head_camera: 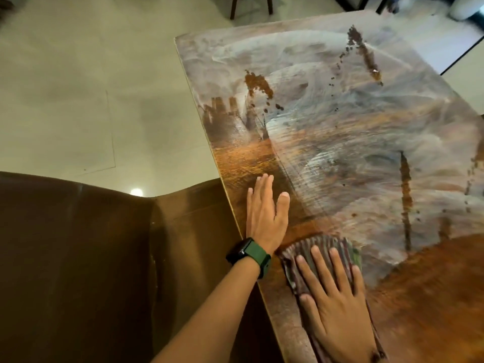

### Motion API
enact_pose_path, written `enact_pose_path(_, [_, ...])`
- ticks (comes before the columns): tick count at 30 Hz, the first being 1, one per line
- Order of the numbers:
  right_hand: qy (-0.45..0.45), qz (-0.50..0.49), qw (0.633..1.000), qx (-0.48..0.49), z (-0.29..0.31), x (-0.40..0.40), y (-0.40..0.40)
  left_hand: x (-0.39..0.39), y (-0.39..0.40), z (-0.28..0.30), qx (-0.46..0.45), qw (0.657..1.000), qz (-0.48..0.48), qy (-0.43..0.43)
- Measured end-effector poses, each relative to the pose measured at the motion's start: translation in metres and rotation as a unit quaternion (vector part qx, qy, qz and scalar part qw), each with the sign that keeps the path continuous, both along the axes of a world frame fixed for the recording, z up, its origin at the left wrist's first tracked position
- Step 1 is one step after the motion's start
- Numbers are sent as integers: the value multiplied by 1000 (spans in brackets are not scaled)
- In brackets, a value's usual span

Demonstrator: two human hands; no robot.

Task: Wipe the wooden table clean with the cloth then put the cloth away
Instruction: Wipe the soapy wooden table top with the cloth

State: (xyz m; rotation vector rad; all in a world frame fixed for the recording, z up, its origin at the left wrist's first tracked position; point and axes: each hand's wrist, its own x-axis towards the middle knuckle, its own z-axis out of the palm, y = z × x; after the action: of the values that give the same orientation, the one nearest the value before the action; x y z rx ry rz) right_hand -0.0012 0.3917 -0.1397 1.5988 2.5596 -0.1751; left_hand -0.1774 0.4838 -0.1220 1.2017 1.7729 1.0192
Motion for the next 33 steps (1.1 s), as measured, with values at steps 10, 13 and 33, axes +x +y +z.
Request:
enact_pose_path(10, [11, 12, 1000, 1, -2, -37, 110, 15, 6, -23, 51, 983, 7, 176])
enact_pose_path(13, [3, 41, 999, 0, -8, -79, 190, 15, 6, -22, 49, 979, 1, 198])
enact_pose_path(33, [-4, -7, 1000, -9, 6, 53, 31, 71, 41, -8, -31, 987, -31, 153])
